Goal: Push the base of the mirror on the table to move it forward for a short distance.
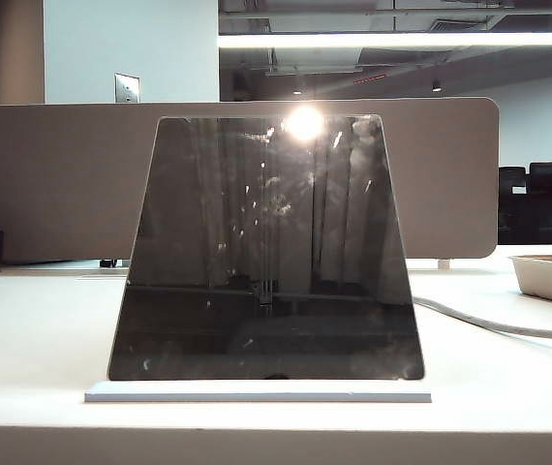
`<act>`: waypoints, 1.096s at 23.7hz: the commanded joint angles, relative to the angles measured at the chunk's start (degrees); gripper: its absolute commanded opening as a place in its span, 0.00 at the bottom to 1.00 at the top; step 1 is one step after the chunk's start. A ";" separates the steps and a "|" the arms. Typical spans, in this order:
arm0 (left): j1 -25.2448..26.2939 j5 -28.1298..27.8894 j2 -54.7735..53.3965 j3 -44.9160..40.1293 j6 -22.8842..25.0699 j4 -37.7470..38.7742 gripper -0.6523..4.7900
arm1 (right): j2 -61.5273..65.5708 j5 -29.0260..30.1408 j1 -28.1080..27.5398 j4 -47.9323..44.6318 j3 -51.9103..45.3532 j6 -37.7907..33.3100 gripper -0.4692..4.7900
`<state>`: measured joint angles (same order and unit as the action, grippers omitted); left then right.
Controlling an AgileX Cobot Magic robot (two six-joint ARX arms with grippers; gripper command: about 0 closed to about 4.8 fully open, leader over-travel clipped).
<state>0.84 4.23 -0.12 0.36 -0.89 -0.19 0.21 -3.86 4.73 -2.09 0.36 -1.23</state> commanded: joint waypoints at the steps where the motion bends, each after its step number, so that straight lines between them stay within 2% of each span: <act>1: 0.00 -0.15 -0.04 0.07 0.24 -0.66 0.12 | 0.02 0.09 0.00 -1.07 0.31 -0.22 0.09; 7: -0.20 -0.15 -0.04 0.04 0.24 -0.66 0.12 | 0.02 0.09 0.00 -1.07 0.31 -0.22 0.09; 9: -2.64 -1.16 -0.04 0.04 0.24 -0.66 0.12 | 0.02 0.09 0.00 -1.09 0.31 -0.22 0.09; 12: -11.23 -2.08 -0.04 0.04 0.24 -0.66 0.12 | 0.02 0.09 0.00 -1.07 0.31 -0.22 0.09; 13: -17.00 -2.05 -0.04 0.04 0.24 -0.66 0.12 | 0.02 0.02 0.00 -1.09 0.31 -0.22 0.09; 15: -25.18 -1.84 -0.04 0.04 0.24 -0.68 0.12 | 0.02 0.07 0.02 -1.14 0.31 -0.28 0.09; 18: -32.15 -1.60 -0.04 0.07 0.24 -0.68 0.12 | 0.02 0.85 0.04 -1.16 0.37 -2.38 0.09; 20: -36.30 -1.60 -0.04 0.07 0.24 -0.66 0.12 | 0.02 1.46 0.04 -1.22 0.39 -7.98 0.09; 22: -40.24 -1.62 -0.04 0.07 0.24 -0.66 0.12 | 0.02 1.55 0.04 -2.43 0.52 -19.74 0.09; 23: -41.55 -1.51 -0.04 0.07 0.24 -0.66 0.12 | 0.02 4.20 0.02 -3.87 0.66 -28.26 0.09; 24: -41.75 -1.38 -0.04 0.07 0.24 -0.66 0.12 | 0.02 6.40 0.02 -6.51 0.66 -33.53 0.09; 25: -41.70 -1.46 -0.04 0.07 0.24 -0.66 0.12 | 0.02 8.68 0.02 -15.78 0.66 -42.38 0.09; 26: -41.64 -1.62 -0.04 0.07 0.24 -0.68 0.12 | 0.02 8.87 0.02 -21.51 0.74 -45.70 0.09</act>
<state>-40.80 2.74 -0.12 0.36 -0.89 -0.19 0.25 3.66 4.73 -11.57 0.49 -38.30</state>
